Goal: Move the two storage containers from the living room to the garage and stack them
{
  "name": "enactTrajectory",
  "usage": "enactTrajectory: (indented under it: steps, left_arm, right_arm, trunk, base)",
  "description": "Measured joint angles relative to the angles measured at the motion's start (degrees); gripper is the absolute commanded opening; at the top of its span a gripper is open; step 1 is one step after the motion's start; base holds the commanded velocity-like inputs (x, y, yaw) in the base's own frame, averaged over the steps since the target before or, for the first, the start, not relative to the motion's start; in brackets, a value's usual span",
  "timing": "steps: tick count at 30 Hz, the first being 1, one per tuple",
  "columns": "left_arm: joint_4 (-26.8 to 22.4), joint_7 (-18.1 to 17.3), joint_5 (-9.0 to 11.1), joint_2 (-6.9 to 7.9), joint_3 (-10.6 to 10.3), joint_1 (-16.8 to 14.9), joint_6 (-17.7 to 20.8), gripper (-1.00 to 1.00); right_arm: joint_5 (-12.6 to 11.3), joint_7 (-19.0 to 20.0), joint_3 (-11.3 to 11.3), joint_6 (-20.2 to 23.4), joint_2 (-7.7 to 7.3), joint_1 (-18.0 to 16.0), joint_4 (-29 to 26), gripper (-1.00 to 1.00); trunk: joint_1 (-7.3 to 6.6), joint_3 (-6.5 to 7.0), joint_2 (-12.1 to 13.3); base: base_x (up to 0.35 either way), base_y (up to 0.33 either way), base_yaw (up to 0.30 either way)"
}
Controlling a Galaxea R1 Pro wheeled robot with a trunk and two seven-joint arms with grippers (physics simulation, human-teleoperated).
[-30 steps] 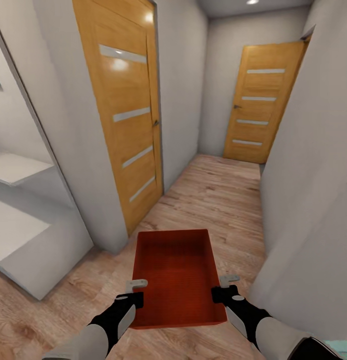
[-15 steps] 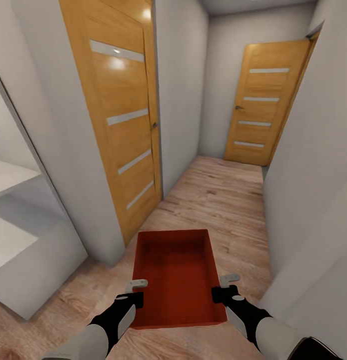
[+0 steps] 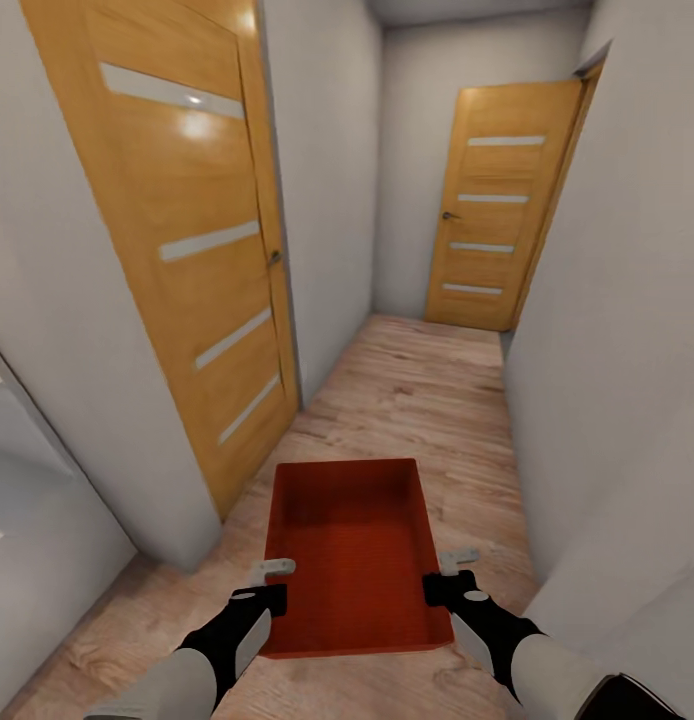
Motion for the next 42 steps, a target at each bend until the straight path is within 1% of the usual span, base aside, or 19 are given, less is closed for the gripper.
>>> enactTrajectory:
  steps: [6, 42]
  left_arm:
    - [0.0, 0.1, 0.0, -0.04, 0.0, 0.0, 0.0, -1.0]
    - [0.0, 0.1, 0.0, -0.06, 0.0, 0.0, 0.0, -1.0]
  right_arm:
    - [0.0, 0.1, 0.0, 0.0, -0.05, 0.0, 0.0, -1.0]
    - [0.0, 0.1, 0.0, 0.0, -0.06, 0.0, 0.0, -1.0]
  trunk:
    - [0.0, 0.0, 0.0]
    - [0.0, 0.0, 0.0]
  base:
    - [0.323, 0.0, -0.103]
    - [0.323, 0.0, -0.001]
